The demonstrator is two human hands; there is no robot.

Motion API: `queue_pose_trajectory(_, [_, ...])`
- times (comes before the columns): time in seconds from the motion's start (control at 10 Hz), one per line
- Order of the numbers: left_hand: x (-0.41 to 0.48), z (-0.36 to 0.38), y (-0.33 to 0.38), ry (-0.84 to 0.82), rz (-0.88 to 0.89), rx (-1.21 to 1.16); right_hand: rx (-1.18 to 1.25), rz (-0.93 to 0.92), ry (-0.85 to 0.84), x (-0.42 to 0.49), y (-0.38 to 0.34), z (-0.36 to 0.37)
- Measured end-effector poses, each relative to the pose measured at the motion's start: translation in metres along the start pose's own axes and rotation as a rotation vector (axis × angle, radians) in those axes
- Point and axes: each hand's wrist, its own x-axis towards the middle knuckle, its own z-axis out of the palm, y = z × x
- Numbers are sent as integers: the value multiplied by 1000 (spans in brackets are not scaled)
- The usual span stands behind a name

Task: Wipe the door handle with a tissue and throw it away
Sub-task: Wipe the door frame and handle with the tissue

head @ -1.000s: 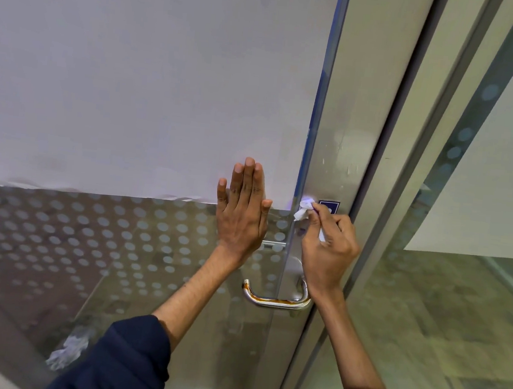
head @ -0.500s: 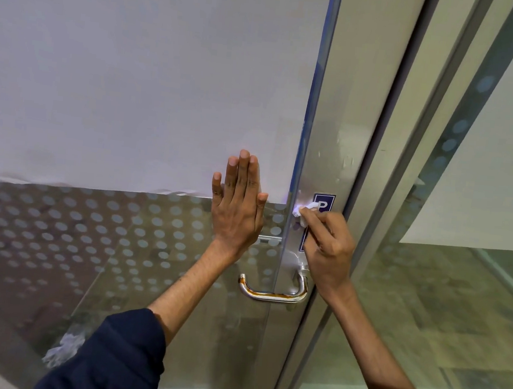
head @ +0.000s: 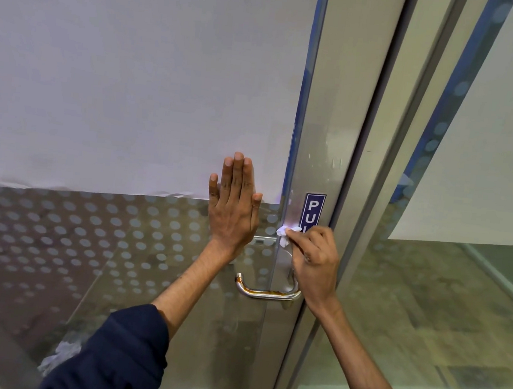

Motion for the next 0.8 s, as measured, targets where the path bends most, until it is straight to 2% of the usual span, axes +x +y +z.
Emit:
queue_pose_trajectory(0.1, [-1,0,1,-11,-2,-1,12,73,99,17,-10,-3])
queue_pose_trajectory(0.3, [-1,-2,1,-15,-1,-2,123,46,211,36,-27,-3])
queue_pose_trajectory(0.6, [-1,-2,1,2,10,-10,-64,8,175,11,-22,21])
queue_pose_trajectory(0.8, [-2,0,0,2,10,-6,-47,33,74,-9,-21,21])
